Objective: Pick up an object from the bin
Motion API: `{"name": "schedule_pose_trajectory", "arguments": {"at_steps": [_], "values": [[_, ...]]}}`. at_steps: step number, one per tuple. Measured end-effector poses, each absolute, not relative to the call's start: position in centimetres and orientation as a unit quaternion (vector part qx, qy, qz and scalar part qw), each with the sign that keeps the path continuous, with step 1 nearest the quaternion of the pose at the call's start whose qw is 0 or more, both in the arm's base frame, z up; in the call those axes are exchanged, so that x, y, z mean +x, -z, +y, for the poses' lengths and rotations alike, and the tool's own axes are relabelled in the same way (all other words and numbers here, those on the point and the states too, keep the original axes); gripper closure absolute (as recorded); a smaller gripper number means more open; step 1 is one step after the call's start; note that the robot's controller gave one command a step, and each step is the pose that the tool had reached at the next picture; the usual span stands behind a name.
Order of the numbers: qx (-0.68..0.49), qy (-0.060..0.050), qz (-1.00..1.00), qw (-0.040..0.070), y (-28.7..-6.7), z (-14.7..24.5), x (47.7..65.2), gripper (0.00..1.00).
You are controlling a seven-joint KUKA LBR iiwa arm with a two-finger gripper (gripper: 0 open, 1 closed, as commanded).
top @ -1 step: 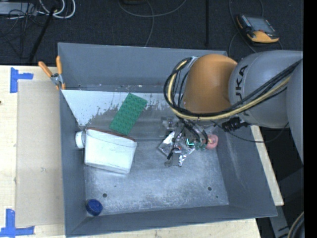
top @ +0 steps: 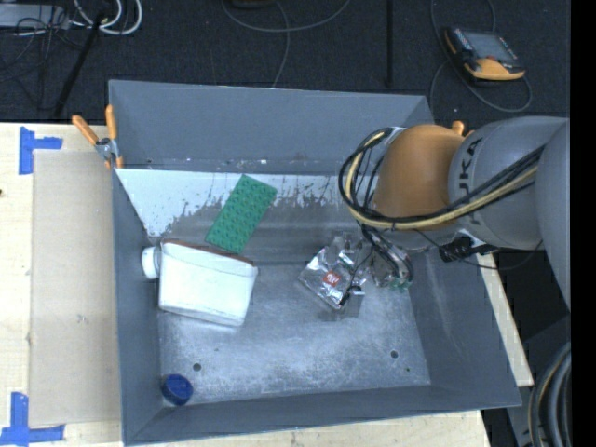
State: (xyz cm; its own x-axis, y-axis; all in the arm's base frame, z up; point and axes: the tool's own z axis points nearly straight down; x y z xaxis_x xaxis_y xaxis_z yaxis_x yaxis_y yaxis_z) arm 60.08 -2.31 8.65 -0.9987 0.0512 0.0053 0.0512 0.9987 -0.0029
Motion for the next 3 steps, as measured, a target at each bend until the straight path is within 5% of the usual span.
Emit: {"name": "schedule_pose_trajectory", "arguments": {"at_steps": [1,2,3], "values": [[-0.037,0.000,-0.999,0.002,-6.8,-1.9,57.2,0.00],[-0.037,0.000,-0.999,0.000,-7.0,-1.9,57.4,1.00],[-0.051,0.000,-0.999,-0.005,-21.3,-1.6,59.1,1.00]]}}
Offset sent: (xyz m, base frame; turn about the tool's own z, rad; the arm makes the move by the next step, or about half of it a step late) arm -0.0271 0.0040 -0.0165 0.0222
